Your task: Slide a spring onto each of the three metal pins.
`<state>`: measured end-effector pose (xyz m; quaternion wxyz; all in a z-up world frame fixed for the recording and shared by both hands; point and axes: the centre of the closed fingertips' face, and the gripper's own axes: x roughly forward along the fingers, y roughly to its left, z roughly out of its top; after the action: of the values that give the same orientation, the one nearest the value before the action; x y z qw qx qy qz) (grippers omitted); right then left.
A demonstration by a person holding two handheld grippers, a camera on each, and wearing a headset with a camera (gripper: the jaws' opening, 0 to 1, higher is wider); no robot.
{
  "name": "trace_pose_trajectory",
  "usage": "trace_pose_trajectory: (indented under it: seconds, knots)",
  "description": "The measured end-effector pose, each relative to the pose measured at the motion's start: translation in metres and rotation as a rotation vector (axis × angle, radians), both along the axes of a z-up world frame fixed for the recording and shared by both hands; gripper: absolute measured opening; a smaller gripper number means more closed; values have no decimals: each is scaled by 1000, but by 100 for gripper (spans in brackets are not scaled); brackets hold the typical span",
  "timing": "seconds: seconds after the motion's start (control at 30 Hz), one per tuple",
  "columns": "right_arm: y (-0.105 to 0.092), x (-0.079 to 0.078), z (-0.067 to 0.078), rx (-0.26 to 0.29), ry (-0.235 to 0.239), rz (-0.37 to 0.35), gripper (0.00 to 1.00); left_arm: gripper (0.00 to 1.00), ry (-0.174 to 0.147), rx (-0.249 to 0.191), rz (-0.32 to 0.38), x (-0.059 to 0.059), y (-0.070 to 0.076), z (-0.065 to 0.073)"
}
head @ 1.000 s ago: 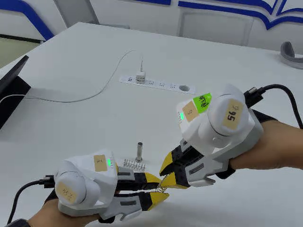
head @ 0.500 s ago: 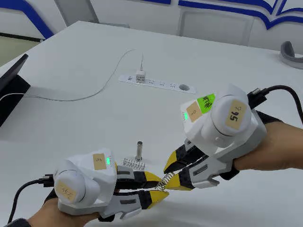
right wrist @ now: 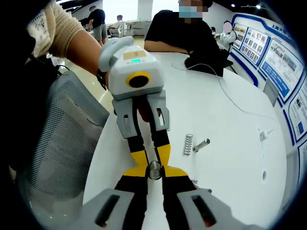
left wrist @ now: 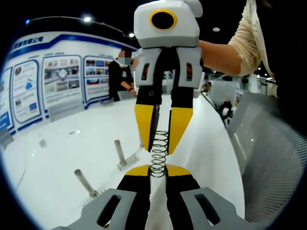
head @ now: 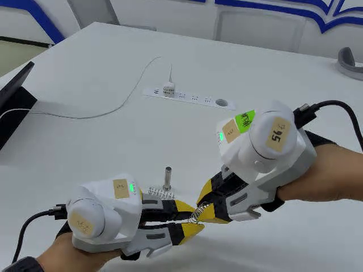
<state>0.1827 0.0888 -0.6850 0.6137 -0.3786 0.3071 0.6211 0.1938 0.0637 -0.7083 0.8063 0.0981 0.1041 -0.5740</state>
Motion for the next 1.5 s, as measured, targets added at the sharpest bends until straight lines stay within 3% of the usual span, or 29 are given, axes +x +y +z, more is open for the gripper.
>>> trace_pose_trajectory:
  seconds: [0.27,0.63,1.13,1.5]
  knots:
    - [-3,2,0,-15,-5,-10,12,13,-9,8,10,1,2,-1]
    - [-15,10,5,-22,-16,-44,12,24,13,-2,71,8,23,-1]
    - [-45,27,15,-35,-31,-133,12,40,35,-14,200,22,60,-4]
    - [-75,45,31,-40,-64,-224,12,51,45,-15,259,33,73,-5]
